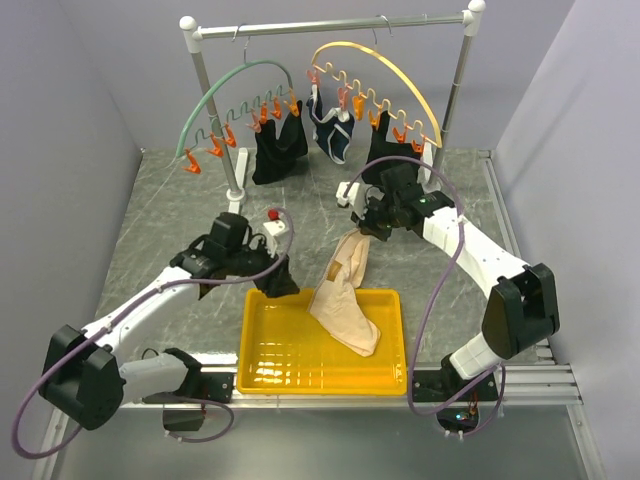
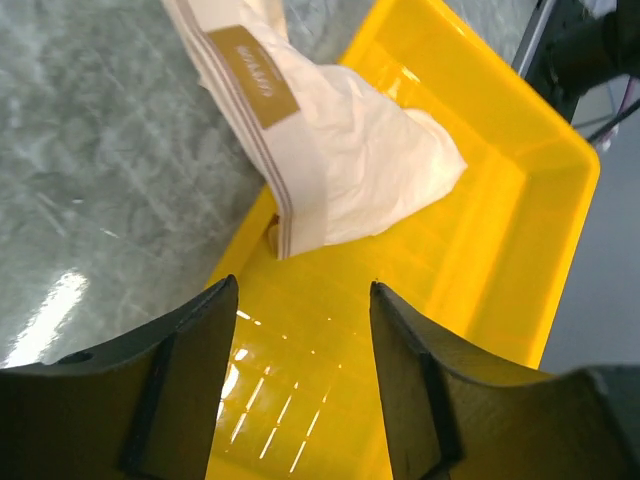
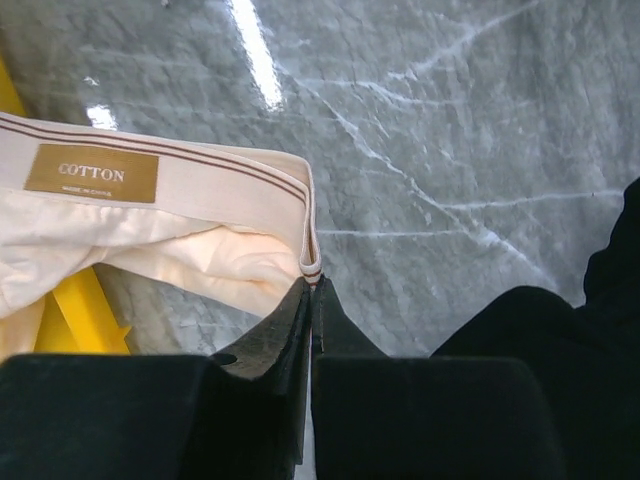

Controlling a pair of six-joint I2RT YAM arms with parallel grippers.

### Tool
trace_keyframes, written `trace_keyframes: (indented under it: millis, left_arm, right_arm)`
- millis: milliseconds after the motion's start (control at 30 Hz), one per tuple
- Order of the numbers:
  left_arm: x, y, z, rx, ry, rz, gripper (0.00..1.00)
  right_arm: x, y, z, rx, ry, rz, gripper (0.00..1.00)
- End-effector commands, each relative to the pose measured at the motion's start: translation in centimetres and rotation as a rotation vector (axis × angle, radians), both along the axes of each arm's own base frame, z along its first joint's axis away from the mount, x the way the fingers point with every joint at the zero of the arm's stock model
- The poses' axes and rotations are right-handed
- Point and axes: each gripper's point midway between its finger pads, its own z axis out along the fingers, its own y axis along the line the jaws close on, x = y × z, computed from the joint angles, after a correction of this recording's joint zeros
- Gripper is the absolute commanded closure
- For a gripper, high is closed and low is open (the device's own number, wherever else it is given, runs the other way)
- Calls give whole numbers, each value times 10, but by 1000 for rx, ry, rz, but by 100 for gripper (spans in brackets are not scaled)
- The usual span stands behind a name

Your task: Clip the underwear to the hanger

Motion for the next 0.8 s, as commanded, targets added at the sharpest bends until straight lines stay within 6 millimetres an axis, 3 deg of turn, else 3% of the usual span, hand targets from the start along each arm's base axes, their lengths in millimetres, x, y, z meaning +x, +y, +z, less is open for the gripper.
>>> trace_keyframes:
  millis: [0,133,167,367,533,700,767]
  left_arm:
    - [-8,-14,-6,45,-16,-31,39]
    - [-10,-29,-27,148,19,-58,35]
    - [-11,-28,-44,205,68,-51,35]
    - [-19,-36,-74,270,243,-9,32]
    - [-23,-36,-78,273,250,75,16]
    - [-28,-40,-64,199,151,126,17]
    - [-22,-33,-70,204,96,188,18]
  right_arm:
    - [14,-5,13,13,-71,-62,100]
    - [17,-7,10,17,-49,-94,100]
    - [18,-6,12,25,-48,-98,100]
    - [20,-5,20,48,-47,-111,100]
    - [18,-2,31,80,-39,-117,100]
    - [12,1,41,115,-23,-125,100]
    - [9,1,40,116,-4,-130,100]
